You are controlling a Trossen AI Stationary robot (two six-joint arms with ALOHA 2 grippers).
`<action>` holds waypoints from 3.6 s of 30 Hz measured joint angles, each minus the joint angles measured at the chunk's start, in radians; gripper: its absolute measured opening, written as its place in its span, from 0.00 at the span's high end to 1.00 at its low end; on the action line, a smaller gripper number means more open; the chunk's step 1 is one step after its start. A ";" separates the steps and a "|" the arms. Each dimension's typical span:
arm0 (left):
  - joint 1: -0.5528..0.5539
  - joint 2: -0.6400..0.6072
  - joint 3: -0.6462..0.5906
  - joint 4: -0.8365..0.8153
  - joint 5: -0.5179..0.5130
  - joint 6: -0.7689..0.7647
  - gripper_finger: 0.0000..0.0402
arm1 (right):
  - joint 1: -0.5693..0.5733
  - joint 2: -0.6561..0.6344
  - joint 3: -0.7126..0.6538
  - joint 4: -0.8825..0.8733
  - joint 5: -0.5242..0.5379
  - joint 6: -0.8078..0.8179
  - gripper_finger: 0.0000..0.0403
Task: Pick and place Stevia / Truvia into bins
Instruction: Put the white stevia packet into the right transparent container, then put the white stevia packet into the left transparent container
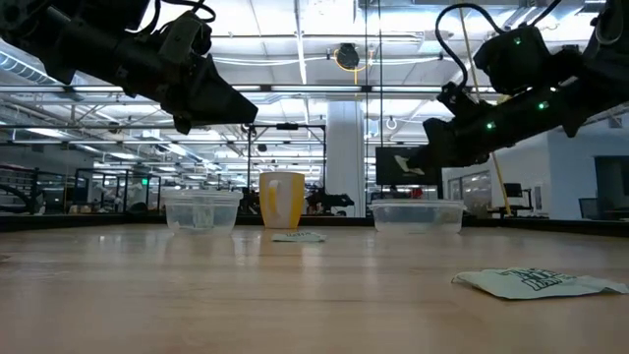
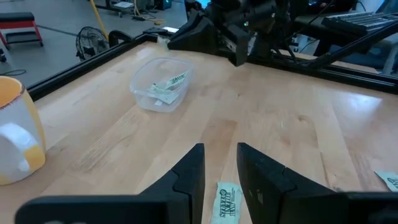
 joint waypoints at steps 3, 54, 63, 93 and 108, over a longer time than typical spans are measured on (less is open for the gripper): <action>0.000 0.000 0.000 0.000 0.000 0.000 0.76 | -0.034 -0.013 0.000 -0.062 -0.050 0.027 0.93; -0.551 0.059 0.380 -0.837 0.240 -1.078 0.76 | 0.016 -0.017 0.000 0.083 -0.722 0.062 0.62; -0.576 0.332 0.453 -0.849 0.450 -1.413 0.76 | 0.016 -0.017 0.000 0.121 -0.721 0.033 0.63; -0.660 0.419 0.468 -0.930 0.307 -1.465 0.76 | 0.016 -0.017 0.000 0.237 -0.721 -0.013 0.64; -0.669 0.411 0.468 -0.985 0.262 -1.477 0.76 | 0.016 -0.017 0.000 0.190 -0.721 0.055 0.64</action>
